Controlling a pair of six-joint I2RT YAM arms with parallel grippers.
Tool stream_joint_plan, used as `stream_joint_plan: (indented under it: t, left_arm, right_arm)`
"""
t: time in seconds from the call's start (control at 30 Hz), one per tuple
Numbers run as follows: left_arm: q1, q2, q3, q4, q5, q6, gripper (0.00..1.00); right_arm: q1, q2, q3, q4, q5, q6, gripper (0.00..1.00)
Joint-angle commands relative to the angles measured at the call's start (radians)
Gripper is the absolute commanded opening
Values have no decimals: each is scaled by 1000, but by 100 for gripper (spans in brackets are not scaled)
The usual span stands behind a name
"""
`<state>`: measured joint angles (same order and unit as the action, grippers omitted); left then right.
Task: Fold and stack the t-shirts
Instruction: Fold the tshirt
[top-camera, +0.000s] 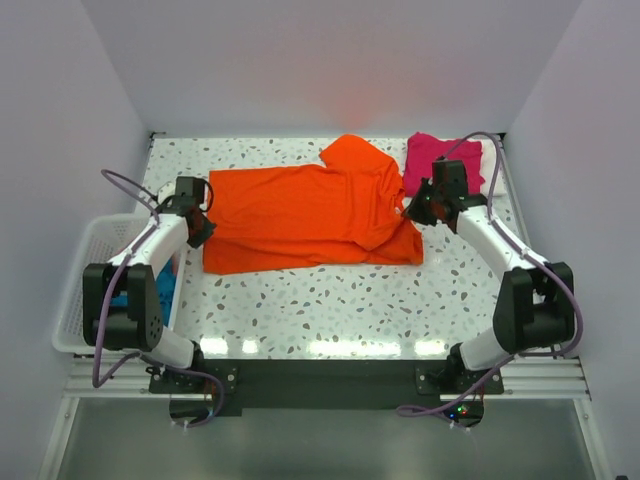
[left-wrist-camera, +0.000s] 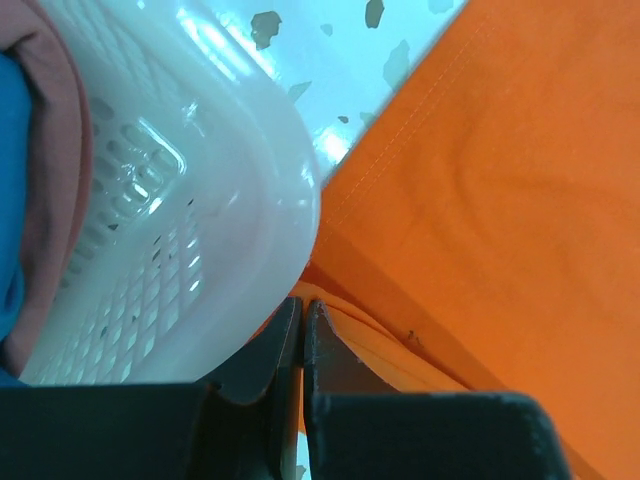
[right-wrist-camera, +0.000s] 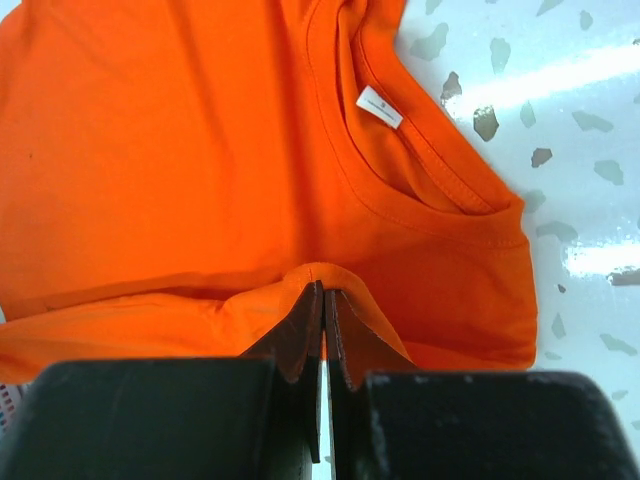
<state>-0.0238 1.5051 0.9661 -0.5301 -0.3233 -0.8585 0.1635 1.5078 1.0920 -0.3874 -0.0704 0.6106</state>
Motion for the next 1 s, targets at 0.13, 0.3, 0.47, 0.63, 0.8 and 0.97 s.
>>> stream_joint_plan:
  t: [0.13, 0.3, 0.47, 0.63, 0.8, 0.97]
  left_arm:
    - [19, 70, 94, 67, -23, 44, 6]
    - [21, 95, 103, 59, -34, 30, 6]
    - [24, 98, 95, 59, -43, 21, 5]
    - [24, 109, 82, 65, -40, 21, 4]
    - [50, 93, 56, 68, -42, 7, 0]
    - [61, 87, 42, 71, -42, 12, 0]
  right_arm:
    - [-1, 58, 101, 48, 30, -31, 0]
    - [-1, 127, 147, 47, 24, -43, 0]
    - [-1, 181, 204, 51, 12, -57, 0]
    - [-1, 247, 282, 50, -2, -75, 0]
    - [-1, 292, 335, 30, 7, -94, 0]
    - [1, 307, 342, 47, 0, -97, 0]
